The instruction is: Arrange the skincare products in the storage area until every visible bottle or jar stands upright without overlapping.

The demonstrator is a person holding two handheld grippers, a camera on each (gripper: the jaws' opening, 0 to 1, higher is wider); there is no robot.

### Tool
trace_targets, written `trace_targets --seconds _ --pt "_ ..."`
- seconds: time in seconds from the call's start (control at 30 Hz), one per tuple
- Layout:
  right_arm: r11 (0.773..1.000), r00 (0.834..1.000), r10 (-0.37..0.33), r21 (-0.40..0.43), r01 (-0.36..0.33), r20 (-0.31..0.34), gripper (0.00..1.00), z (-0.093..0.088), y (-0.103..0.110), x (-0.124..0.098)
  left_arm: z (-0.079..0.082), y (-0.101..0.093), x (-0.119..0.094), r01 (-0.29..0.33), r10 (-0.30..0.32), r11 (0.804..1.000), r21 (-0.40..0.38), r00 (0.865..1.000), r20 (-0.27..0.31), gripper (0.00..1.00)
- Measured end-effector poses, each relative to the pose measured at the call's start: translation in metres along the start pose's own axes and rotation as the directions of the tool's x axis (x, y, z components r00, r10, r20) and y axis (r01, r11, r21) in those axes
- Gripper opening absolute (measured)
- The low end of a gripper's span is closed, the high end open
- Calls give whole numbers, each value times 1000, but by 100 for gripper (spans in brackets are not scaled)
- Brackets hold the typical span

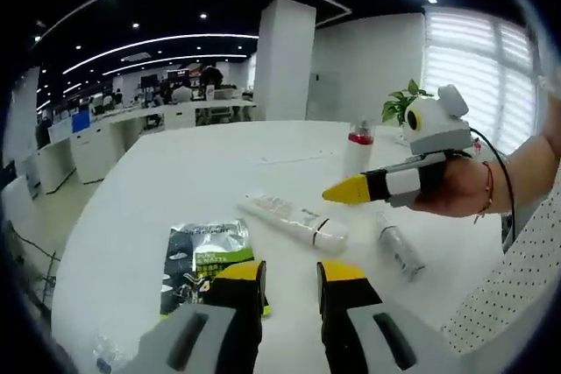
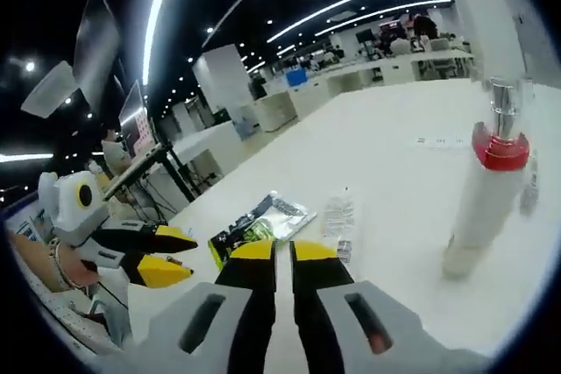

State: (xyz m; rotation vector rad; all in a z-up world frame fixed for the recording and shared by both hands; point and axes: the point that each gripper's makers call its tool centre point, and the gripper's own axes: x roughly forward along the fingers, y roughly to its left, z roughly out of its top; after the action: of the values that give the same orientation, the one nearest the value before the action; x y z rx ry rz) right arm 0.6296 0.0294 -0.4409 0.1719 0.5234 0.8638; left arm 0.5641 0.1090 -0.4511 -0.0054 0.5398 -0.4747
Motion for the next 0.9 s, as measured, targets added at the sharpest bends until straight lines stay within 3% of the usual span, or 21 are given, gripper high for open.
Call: trace_targets --seconds 0.2,0.27,0.33,0.4,0.5,0.67,0.77,0.9 --pt "999 999 -44 15 44 6 8 -1 -18 -12 4 9 21 13 -13 1000 -16 1000 -14 24" --pt "992 996 -71 108 64 53 8 5 -24 -20 9 8 24 30 -30 999 -22 1000 -1 24" --pt "987 993 -67 154 52 93 9 9 -26 -28 14 10 30 33 -33 999 -27 999 3 24" --pt "987 993 -71 151 57 89 11 6 -29 -34 18 13 37 31 -31 999 -35 1000 1 24" --pt "967 984 -76 253 33 162 19 15 -33 -44 25 12 44 45 -44 998 -41 999 18 24" --pt "979 983 -122 179 96 141 18 16 -45 -50 26 14 48 20 -19 999 -26 999 31 24" --pt "986 988 -110 138 95 107 18 11 -46 -45 19 13 51 11 -11 1000 -10 1000 20 24" --pt "993 996 -78 97 73 50 20 4 -41 -32 9 5 61 47 -48 998 -41 999 -18 23"
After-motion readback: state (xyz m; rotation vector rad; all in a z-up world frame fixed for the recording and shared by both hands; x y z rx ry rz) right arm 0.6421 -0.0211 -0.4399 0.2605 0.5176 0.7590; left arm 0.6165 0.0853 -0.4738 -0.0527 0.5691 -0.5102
